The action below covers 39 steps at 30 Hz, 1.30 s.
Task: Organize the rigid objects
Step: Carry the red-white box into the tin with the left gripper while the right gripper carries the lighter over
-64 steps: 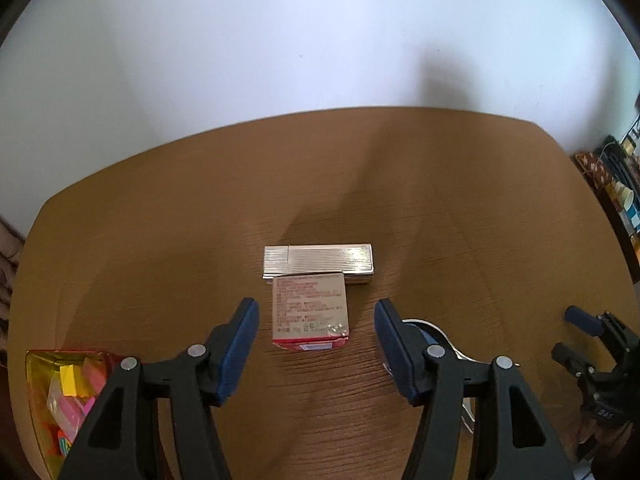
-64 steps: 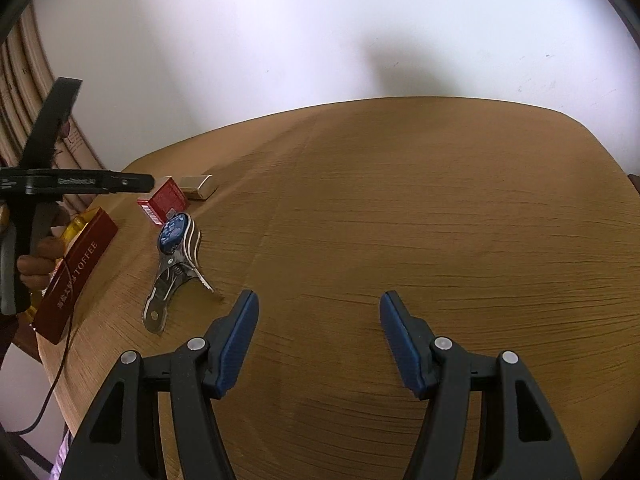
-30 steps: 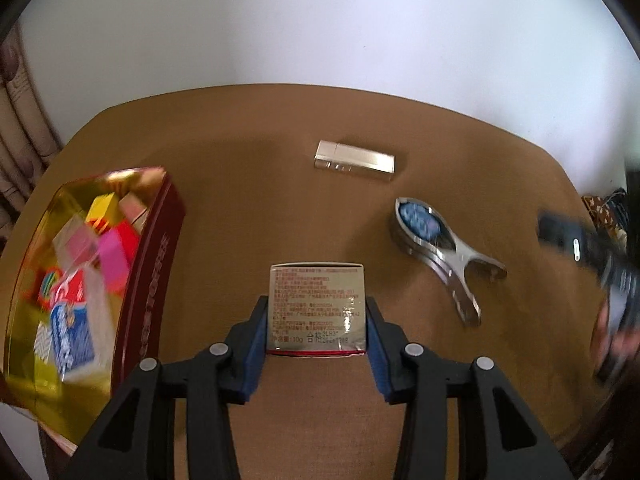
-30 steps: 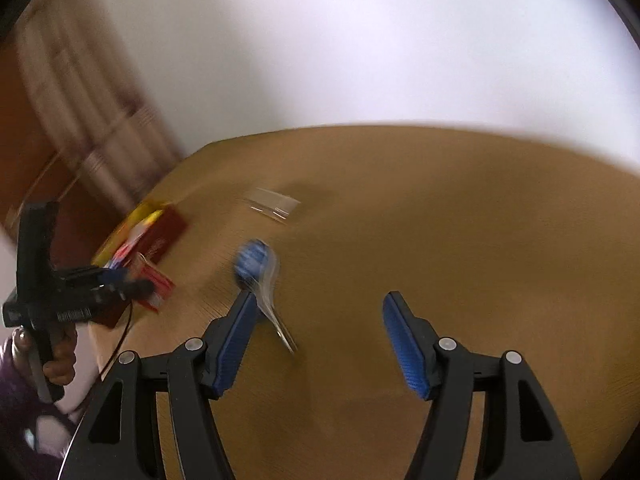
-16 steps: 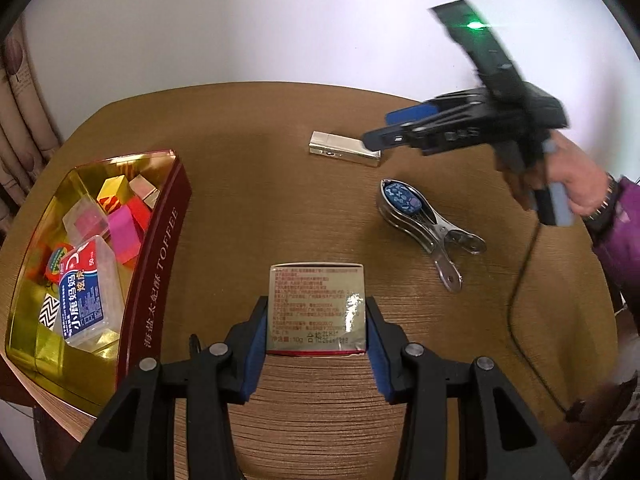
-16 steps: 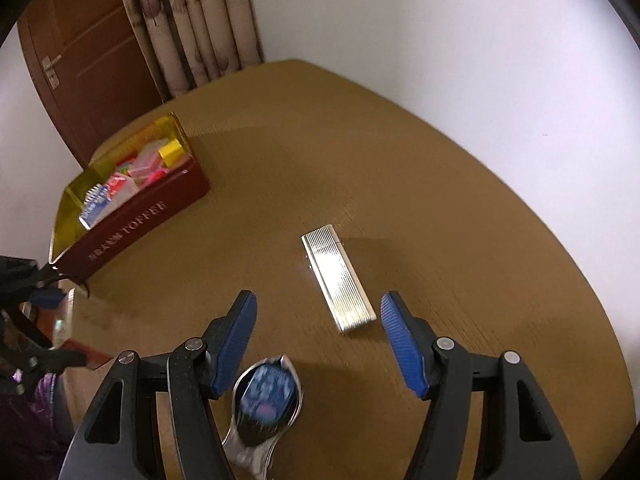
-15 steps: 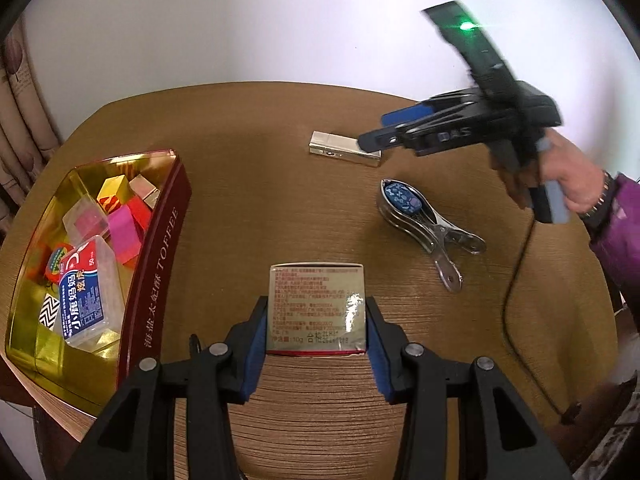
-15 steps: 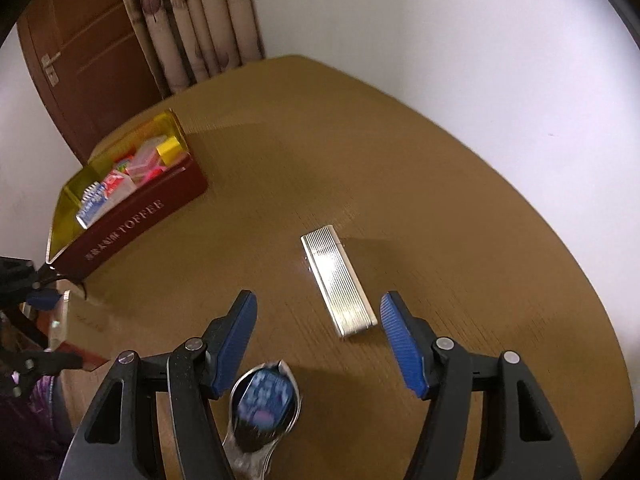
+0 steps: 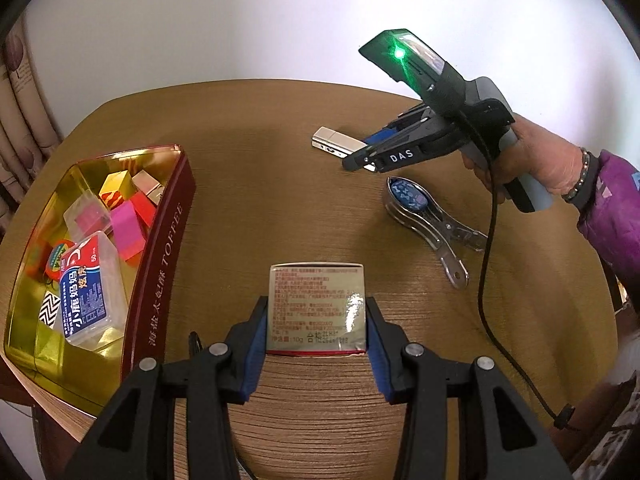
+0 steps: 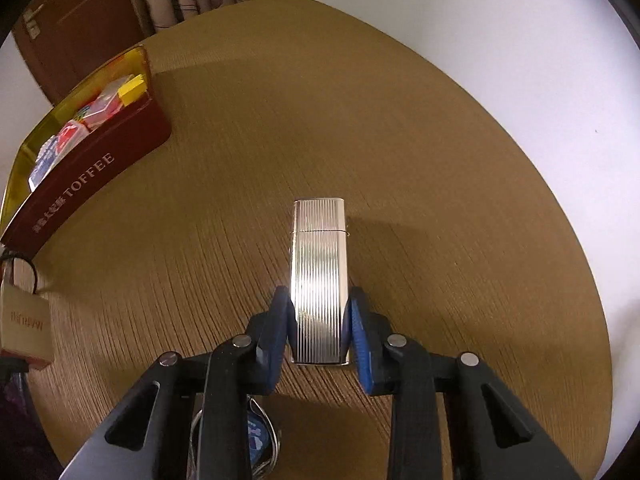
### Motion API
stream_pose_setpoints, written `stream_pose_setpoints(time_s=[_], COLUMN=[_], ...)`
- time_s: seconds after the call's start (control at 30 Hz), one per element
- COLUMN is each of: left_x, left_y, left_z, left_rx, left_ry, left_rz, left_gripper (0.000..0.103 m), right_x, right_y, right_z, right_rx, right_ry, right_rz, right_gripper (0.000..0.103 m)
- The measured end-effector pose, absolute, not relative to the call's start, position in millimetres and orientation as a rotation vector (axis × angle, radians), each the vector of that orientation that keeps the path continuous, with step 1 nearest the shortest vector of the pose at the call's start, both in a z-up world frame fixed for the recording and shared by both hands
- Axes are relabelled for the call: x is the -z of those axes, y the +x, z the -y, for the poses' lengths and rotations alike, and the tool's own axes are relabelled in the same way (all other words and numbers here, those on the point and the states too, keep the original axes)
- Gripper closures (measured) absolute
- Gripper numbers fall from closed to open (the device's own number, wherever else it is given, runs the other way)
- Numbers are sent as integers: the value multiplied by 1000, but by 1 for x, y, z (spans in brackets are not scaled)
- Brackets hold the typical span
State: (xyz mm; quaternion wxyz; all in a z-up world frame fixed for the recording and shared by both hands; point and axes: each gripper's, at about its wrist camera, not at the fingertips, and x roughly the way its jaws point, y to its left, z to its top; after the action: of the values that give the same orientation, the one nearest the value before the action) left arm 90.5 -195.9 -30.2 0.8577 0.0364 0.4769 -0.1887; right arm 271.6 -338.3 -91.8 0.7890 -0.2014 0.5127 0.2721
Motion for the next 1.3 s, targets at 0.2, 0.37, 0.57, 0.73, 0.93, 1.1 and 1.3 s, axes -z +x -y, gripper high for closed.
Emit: stream_pose_setpoints(time_s=[0.2,0.37,0.57,0.73,0.93,1.1,1.3], left_x=[26,13,-4,-17,-14,1,23], left_y=[86,80,74,82,118,152,175], left_z=[192,174,132,84,53,53,65], left_rx=[393,386,327,234,173,179,170], left_ry=[53,16,-28,-43,-36,-24,7], left_rz=[-1001,-990,-975,-949,-939,-957,-981], left_gripper=[58,58,58,58,58,58,58], right_x=[85,56,22,13,21,23,32], right_y=[271,253,200,164,117,94,84], right_z=[343,366,384,368,361,363,371], right_rx=[-517,-535,-570,-595,-606,-604,-576], right_ry=[-323,-60,198,308,420,456,494], right_rz=[-1095,-1023,-913,-883,-881,-895,-924], right_gripper=[77,77,77,77,77,77,77])
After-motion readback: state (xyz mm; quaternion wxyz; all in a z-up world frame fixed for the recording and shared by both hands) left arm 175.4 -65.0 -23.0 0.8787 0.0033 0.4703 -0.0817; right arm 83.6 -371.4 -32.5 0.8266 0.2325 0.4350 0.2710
